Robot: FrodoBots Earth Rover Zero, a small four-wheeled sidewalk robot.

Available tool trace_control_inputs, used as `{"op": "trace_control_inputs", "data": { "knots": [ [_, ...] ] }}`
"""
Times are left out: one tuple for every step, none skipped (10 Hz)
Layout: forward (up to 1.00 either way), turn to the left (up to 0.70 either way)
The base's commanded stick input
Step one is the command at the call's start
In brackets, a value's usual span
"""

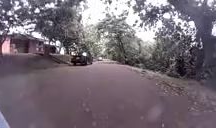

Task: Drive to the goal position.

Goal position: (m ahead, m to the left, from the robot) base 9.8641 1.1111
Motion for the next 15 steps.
{"op": "trace_control_inputs", "data": {
  "knots": [
    [0.7, 0.0],
    [0.7, 0.0],
    [0.7, 0.0],
    [0.7, 0.0],
    [0.7, 0.0],
    [0.7, 0.0],
    [0.7, 0.0],
    [0.7, 0.0],
    [0.7, 0.0],
    [0.7, 0.0],
    [0.7, 0.0],
    [0.7, 0.0],
    [0.7, 0.0],
    [0.7, 0.0],
    [0.7, 0.0]
  ]
}}
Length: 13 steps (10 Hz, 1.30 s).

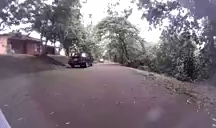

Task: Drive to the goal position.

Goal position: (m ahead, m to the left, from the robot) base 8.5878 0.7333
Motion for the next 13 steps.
{"op": "trace_control_inputs", "data": {
  "knots": [
    [0.7, 0.0],
    [0.7, 0.0],
    [0.7, 0.0],
    [0.7, 0.0],
    [0.7, 0.0],
    [0.7, 0.0],
    [0.7, 0.0],
    [0.7, 0.0],
    [0.7, 0.0],
    [0.7, 0.0],
    [0.7, 0.0],
    [0.7, 0.0],
    [0.7, 0.0]
  ]
}}
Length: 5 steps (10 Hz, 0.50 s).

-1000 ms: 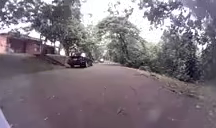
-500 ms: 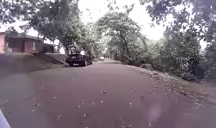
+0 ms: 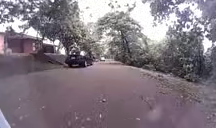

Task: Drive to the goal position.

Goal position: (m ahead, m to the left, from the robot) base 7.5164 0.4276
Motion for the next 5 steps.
{"op": "trace_control_inputs", "data": {
  "knots": [
    [0.7, 0.0],
    [0.7, 0.0],
    [0.7, 0.0],
    [0.7, 0.0],
    [0.7, 0.0]
  ]
}}
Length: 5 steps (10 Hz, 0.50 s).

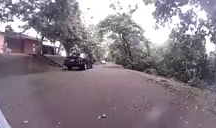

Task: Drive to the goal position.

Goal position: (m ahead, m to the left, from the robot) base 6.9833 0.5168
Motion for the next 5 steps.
{"op": "trace_control_inputs", "data": {
  "knots": [
    [0.7, 0.0],
    [0.7, 0.0],
    [0.7, 0.0],
    [0.7, 0.0],
    [0.7, 0.0]
  ]
}}
